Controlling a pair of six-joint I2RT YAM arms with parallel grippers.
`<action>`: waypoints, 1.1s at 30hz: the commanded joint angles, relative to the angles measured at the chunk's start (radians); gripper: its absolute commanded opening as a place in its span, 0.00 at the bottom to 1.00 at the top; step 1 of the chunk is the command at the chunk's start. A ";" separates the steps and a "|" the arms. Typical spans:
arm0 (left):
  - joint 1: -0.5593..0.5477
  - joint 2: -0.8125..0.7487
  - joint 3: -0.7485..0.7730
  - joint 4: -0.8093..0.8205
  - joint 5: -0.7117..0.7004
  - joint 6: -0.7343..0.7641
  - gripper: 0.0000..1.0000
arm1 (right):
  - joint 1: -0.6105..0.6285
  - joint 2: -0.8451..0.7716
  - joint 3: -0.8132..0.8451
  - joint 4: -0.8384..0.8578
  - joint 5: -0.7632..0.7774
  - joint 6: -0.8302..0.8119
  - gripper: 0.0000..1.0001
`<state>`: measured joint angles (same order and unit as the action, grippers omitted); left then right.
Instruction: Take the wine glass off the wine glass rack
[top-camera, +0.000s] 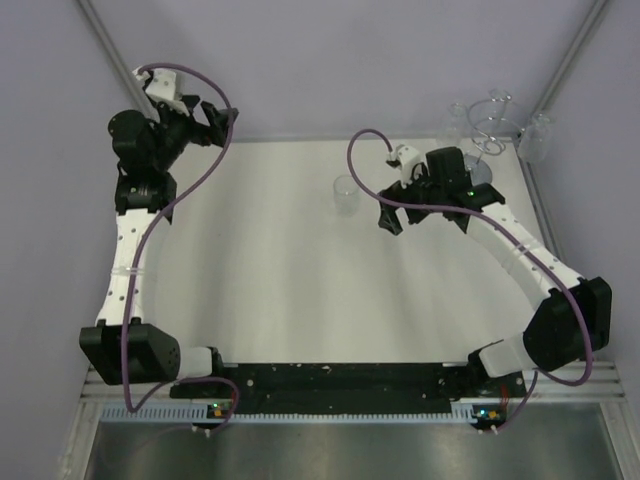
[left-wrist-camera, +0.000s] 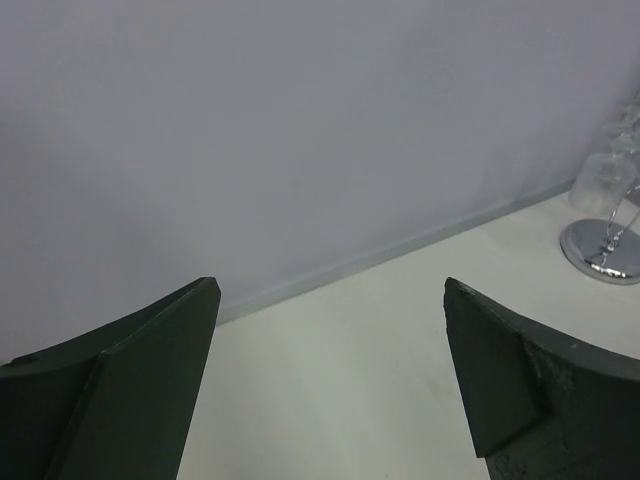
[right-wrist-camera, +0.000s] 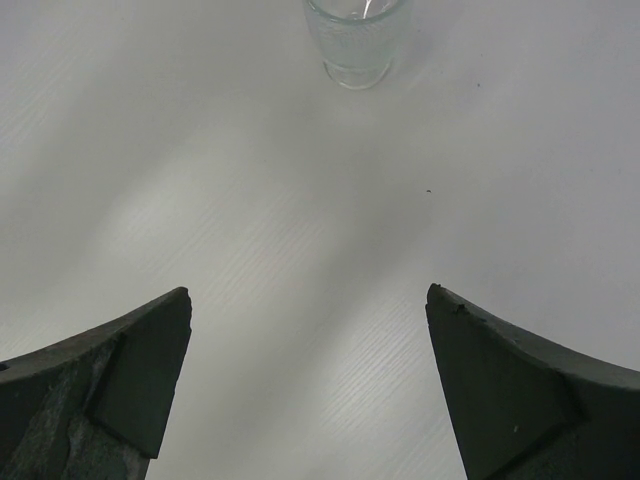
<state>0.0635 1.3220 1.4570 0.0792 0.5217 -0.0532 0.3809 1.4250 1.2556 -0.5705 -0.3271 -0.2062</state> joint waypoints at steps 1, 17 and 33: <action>-0.004 -0.018 -0.064 -0.050 -0.020 0.035 0.99 | -0.013 -0.015 0.004 0.069 -0.026 0.014 0.99; -0.002 0.040 0.277 -0.173 -0.014 0.202 0.97 | -0.022 0.014 0.082 0.112 -0.044 0.070 0.99; -0.004 0.049 0.356 -0.168 -0.015 0.197 0.86 | -0.102 -0.024 0.267 0.150 -0.001 0.154 0.99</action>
<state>0.0620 1.3701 1.8065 -0.0963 0.5068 0.1341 0.3420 1.4471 1.4055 -0.4572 -0.3664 -0.0666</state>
